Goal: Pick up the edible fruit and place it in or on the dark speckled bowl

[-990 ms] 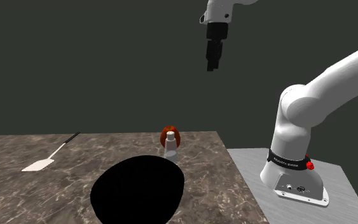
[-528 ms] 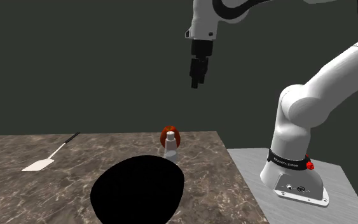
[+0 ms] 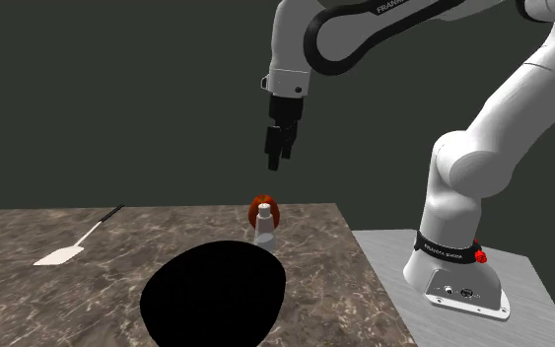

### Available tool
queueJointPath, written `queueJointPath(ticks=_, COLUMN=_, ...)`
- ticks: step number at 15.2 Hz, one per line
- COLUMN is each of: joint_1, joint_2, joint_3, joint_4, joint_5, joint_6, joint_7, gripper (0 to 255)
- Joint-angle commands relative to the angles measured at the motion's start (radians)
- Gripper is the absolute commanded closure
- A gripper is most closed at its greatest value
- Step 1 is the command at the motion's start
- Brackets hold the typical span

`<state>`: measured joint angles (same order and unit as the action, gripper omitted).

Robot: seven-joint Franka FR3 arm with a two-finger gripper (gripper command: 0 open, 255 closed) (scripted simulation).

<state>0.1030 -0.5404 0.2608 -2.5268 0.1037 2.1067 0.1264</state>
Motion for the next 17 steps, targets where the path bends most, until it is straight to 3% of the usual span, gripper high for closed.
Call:
queueJointPath(ticks=1, joint_1=0.004, joint_2=0.068, joint_3=0.037, joint_4=0.01, joint_5=-0.002, joint_6=0.07, joint_7=0.032, gripper=0)
queueJointPath(ticks=10, joint_1=-0.005, joint_2=0.185, joint_3=0.077, joint_4=-0.027, joint_5=-0.022, joint_6=0.23, joint_7=0.068, gripper=0)
queueJointPath(ticks=17, joint_1=-0.006, joint_2=0.191, joint_3=0.079, joint_4=-0.03, joint_5=-0.024, joint_6=0.239, joint_7=0.07, gripper=0)
